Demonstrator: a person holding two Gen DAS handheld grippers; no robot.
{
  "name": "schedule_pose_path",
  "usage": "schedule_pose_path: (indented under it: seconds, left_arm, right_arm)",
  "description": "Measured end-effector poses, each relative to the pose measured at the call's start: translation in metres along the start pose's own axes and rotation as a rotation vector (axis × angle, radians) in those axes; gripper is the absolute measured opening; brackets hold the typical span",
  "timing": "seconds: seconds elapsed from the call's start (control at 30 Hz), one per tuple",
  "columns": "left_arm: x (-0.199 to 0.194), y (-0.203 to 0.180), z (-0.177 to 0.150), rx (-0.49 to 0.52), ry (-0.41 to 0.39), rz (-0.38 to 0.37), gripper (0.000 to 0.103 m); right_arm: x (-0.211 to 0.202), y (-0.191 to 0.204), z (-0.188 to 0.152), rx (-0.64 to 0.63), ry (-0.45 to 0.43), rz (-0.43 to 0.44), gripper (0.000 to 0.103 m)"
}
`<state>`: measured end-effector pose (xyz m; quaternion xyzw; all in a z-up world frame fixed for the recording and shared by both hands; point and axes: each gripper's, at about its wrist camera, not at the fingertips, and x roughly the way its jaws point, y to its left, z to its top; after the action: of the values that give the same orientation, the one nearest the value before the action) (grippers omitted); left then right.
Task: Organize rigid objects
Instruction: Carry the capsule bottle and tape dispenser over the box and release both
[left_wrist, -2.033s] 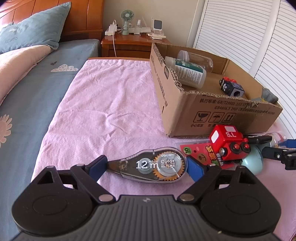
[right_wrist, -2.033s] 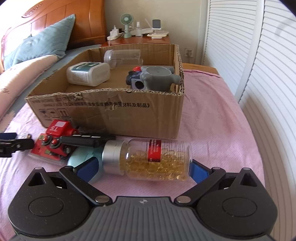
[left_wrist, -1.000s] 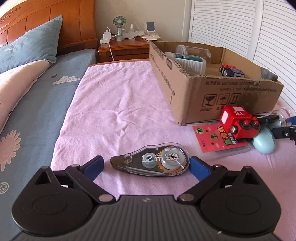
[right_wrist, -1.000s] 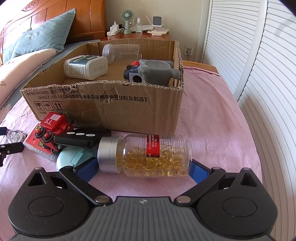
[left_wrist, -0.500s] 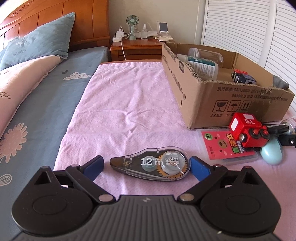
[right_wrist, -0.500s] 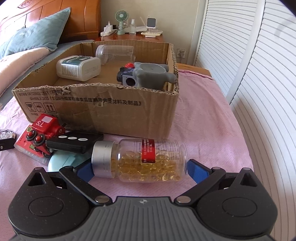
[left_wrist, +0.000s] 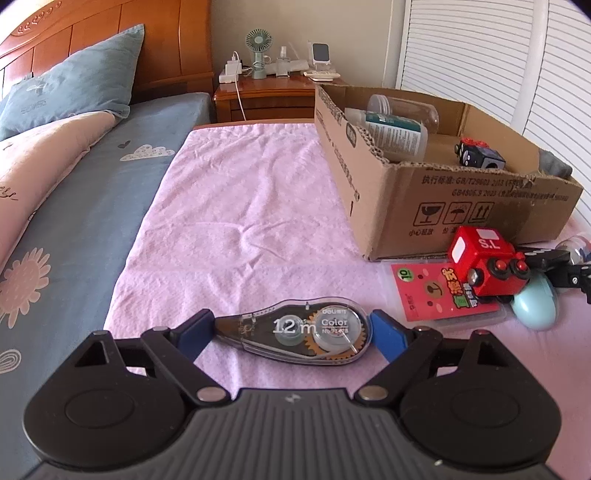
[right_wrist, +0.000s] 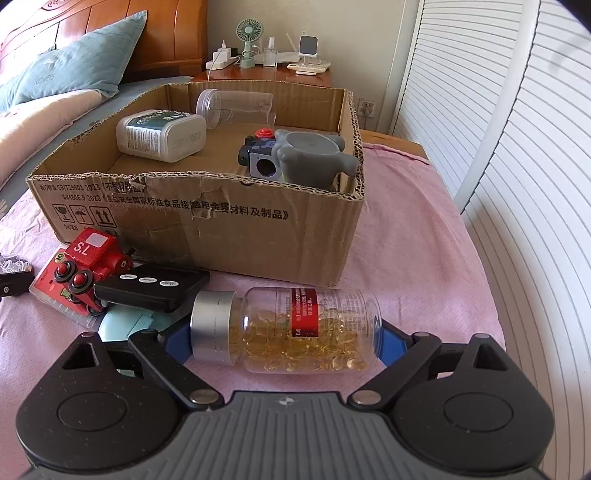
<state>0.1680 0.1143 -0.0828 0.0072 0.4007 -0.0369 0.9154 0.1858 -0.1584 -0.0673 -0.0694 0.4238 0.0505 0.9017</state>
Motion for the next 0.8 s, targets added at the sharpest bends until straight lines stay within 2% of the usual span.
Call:
schedule_pose_path:
  seconds: [0.23, 0.5, 0.63, 0.8]
  left_arm:
    - [-0.01, -0.006, 0.007, 0.085, 0.031, -0.03, 0.089]
    - [-0.039, -0.017, 0.025, 0.154, 0.042, -0.107, 0.089]
    - [-0.057, -0.025, 0.043, 0.169, 0.02, -0.165, 0.089]
    - [-0.071, -0.044, 0.075, 0.19, -0.051, -0.219, 0.089]
  right_arm:
    - [-0.011, -0.007, 0.002, -0.038, 0.015, 0.018, 0.096]
    - [-0.04, -0.011, 0.005, -0.116, -0.005, 0.044, 0.096]
    - [-0.057, -0.015, 0.011, -0.13, -0.03, 0.089, 0.096]
    - [-0.078, -0.018, 0.025, -0.142, -0.089, 0.122, 0.096]
